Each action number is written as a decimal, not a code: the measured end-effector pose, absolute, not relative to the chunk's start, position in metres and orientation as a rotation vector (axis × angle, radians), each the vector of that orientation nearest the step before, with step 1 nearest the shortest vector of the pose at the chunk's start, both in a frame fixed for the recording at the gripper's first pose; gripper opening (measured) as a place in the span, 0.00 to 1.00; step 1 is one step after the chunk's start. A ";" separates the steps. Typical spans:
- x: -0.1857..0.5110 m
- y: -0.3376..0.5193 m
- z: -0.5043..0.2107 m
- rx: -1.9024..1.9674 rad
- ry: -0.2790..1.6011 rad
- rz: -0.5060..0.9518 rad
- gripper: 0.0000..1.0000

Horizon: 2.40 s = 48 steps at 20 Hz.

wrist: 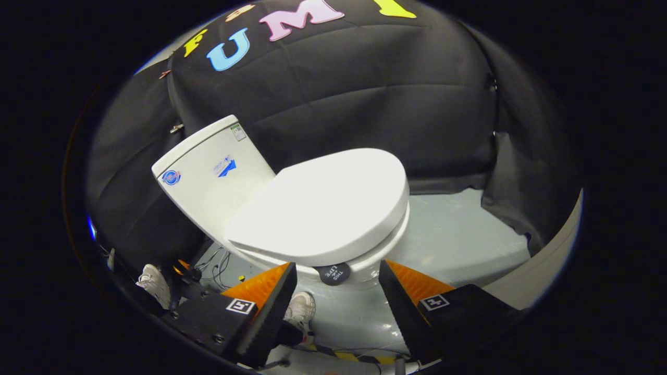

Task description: Open the toilet lid.

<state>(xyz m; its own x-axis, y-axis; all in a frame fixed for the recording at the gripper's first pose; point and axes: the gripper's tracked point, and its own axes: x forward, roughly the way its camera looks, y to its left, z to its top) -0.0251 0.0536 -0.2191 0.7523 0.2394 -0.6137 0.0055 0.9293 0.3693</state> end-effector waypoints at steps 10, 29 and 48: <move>-0.014 0.085 -0.275 0.750 0.864 0.088 0.97; 0.011 0.076 -0.299 0.865 0.827 0.073 0.40; 0.018 0.083 -0.234 0.800 0.777 0.185 0.16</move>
